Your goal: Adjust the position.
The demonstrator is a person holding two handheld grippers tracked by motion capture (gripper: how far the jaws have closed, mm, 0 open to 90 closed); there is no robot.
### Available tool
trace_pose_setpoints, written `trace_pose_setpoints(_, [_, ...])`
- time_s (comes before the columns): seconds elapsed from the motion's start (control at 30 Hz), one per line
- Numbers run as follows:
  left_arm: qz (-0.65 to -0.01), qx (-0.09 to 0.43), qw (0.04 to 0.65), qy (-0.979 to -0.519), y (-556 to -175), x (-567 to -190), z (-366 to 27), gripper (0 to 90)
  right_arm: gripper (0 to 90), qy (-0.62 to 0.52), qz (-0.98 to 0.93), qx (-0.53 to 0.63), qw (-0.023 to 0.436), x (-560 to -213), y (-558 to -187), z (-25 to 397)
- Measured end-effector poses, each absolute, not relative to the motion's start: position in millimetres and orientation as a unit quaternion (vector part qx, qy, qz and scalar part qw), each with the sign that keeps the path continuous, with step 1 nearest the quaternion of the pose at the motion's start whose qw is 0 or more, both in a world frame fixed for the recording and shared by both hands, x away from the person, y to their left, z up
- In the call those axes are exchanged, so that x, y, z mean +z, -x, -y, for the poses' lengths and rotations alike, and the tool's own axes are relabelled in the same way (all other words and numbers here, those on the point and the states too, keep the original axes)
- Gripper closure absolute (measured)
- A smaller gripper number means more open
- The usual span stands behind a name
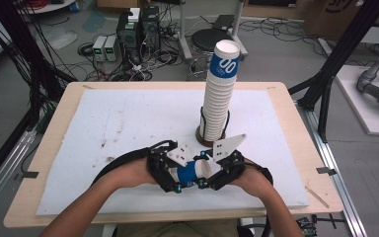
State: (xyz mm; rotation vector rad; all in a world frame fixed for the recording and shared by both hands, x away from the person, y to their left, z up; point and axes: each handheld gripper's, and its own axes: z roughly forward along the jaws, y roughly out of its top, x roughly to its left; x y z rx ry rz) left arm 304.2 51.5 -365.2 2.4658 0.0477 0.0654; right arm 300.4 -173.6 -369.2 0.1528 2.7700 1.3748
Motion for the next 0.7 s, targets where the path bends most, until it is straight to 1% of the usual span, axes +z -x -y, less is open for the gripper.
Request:
trace_pose_setpoints(0.03, [-0.025, 0.024, 0.35, -0.936, -304, -366, -55, 22.6, 31.5, -0.05, -0.892, 0.449, 0.021, -369, -301, 176])
trace_pose_setpoints(0.1, [-0.033, 0.021, 0.383, -0.923, -304, -369, -60, 17.3, 31.5, -0.058, -0.887, 0.457, 0.02, -369, -302, 180])
trace_pose_setpoints(0.17, [-0.042, 0.02, 0.418, -0.907, -304, -372, -66, 16.2, 31.5, -0.064, -0.881, 0.469, 0.014, -369, -304, 183])
trace_pose_setpoints(0.4, [-0.064, 0.013, 0.51, -0.858, -301, -382, -87, 15.6, 31.4, -0.068, -0.87, 0.488, 0.005, -370, -305, 188])
trace_pose_setpoints(0.57, [-0.083, 0.019, 0.571, -0.816, -301, -386, -103, 14.9, 31.3, -0.077, -0.865, 0.496, 0.002, -371, -307, 193])
trace_pose_setpoints(0.7, [-0.101, 0.03, 0.6, -0.793, -301, -387, -111, 14.7, 31.3, -0.085, -0.854, 0.513, -0.002, -373, -309, 200])
